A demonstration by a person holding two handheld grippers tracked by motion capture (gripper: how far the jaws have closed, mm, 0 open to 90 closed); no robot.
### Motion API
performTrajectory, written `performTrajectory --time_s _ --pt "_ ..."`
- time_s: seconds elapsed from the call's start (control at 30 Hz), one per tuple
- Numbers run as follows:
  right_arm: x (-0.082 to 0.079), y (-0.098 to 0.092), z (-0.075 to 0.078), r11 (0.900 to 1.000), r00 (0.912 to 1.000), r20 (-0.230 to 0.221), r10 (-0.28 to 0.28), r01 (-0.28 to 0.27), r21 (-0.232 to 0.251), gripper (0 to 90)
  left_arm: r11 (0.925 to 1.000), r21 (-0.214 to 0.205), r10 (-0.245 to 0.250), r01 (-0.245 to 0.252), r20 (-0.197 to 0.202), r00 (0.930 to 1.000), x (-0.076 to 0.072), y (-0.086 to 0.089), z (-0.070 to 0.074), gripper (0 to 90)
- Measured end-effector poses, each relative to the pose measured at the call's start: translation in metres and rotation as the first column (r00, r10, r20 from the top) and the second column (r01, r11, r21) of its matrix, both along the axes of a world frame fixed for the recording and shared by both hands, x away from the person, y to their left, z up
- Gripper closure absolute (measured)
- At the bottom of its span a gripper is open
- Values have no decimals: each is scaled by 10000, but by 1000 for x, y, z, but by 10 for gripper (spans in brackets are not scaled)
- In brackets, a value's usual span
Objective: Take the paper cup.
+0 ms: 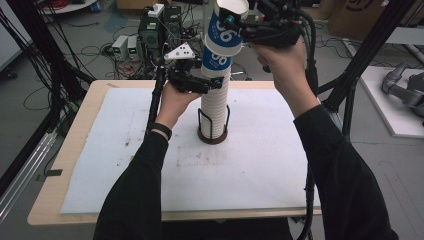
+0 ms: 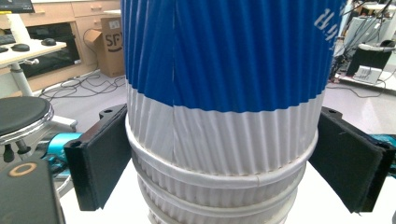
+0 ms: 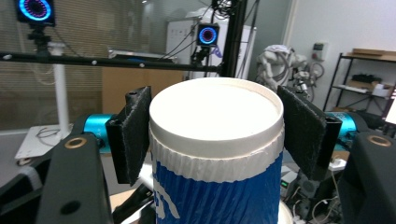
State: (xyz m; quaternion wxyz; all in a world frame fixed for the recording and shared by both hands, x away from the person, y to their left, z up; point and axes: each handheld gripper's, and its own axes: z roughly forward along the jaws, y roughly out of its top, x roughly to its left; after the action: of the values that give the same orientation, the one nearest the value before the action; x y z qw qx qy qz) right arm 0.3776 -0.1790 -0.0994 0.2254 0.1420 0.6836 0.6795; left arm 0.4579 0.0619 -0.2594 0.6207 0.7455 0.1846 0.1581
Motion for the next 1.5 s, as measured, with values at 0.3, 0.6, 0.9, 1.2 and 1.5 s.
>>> performTrajectory --time_s 0.3,0.6,0.9,1.2,1.5 --pt "-22 -11 -17 9977 9982 -137 578 -583 -347 309 10000 10 15 -15 -13 10000 0 0 0 113" --pt "-33 -24 -46 9944 9939 -639 901 -933 -489 309 10000 45 7 -7 11 10000 0 0 0 112" --pt "-45 -35 -81 9898 9878 -916 1257 -1312 -561 309 10000 31 15 -15 15 10000 0 0 -1 113" --pt "-54 -38 -118 9836 9796 -1289 1540 -1644 -742 309 10000 28 17 -17 40 10000 0 -1 -1 112" --pt "-62 -44 -150 9809 9752 -1516 1611 -1751 -841 309 10000 63 64 -64 48 10000 0 -1 -1 112"
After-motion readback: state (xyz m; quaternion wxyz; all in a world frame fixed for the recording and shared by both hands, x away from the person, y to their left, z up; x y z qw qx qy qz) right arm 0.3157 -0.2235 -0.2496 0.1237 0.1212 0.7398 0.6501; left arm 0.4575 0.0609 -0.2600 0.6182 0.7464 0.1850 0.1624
